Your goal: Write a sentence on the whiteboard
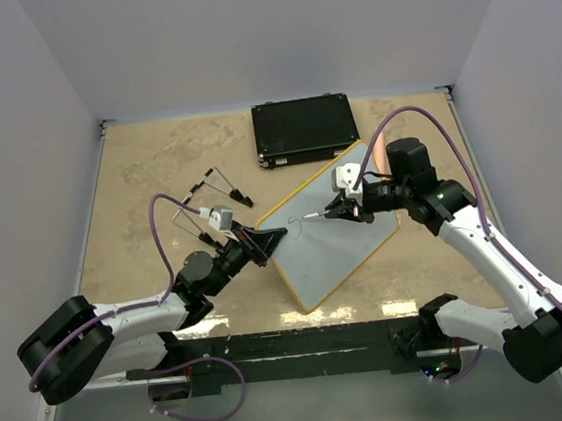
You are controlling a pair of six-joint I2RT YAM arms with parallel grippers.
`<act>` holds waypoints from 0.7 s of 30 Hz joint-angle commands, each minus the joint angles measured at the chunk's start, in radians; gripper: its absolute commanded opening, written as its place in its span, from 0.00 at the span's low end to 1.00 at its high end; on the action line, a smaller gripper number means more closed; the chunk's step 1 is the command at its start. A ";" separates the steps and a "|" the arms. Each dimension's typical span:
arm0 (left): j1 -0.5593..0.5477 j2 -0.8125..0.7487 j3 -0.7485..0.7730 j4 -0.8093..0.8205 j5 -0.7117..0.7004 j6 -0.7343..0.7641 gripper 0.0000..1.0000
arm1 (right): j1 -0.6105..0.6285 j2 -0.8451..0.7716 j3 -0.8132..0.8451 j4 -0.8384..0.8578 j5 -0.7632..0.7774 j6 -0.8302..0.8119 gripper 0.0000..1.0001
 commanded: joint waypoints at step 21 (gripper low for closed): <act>-0.005 0.025 -0.003 -0.026 0.036 0.073 0.00 | 0.022 0.044 -0.030 0.126 0.049 0.087 0.00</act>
